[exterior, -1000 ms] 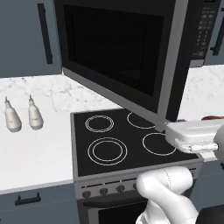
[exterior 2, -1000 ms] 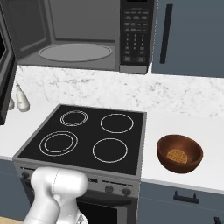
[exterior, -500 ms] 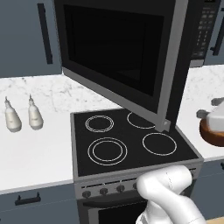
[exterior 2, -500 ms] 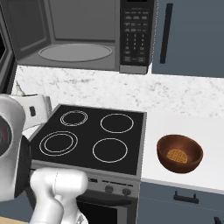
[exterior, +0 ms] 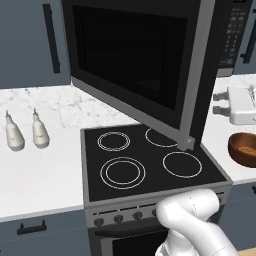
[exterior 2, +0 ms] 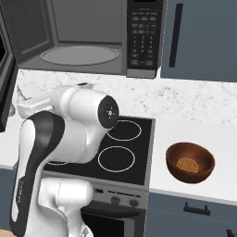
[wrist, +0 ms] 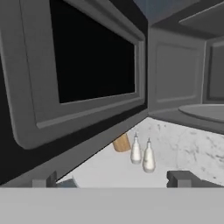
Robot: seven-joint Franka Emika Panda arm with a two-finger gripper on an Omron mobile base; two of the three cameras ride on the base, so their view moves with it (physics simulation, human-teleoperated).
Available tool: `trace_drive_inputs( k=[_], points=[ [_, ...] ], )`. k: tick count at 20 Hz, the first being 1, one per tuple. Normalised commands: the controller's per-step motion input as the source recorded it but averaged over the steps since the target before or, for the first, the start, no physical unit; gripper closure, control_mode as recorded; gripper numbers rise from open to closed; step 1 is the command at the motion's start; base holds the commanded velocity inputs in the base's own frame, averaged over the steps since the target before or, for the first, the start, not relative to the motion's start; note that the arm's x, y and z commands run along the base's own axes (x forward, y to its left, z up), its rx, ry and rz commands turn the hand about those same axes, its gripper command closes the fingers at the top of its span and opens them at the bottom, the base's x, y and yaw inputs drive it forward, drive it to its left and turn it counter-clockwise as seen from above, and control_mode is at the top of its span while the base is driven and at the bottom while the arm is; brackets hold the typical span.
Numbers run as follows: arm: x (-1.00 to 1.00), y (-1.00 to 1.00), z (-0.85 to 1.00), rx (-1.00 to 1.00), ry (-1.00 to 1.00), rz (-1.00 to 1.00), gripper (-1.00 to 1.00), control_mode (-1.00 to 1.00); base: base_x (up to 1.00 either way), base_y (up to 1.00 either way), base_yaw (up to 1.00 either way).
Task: Open the microwave, place the bowl with waffle inside the microwave, then close the microwave door and turn it on.
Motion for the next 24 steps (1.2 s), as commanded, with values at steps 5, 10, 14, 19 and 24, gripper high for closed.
trace_drive_inputs(
  k=[5,10,14,19,24],
  points=[
    [0.96,0.45,0.0,0.02,0.07,0.09,-1.0,-1.0,0.0,0.0,0.0],
    [0.87,0.67,0.0,0.0,0.2,0.15,-1.0,-1.0,0.0,0.0,0.0],
    [0.22,0.88,0.0,-0.02,0.26,0.26,-1.0,-1.0,0.0,0.0,0.0],
    [-0.46,1.0,0.0,-0.17,0.08,0.25,-1.0,-1.0,0.0,0.0,0.0],
    [-1.0,1.0,0.0,-0.26,-0.25,0.15,-1.0,-1.0,0.0,0.0,0.0]
  ],
)
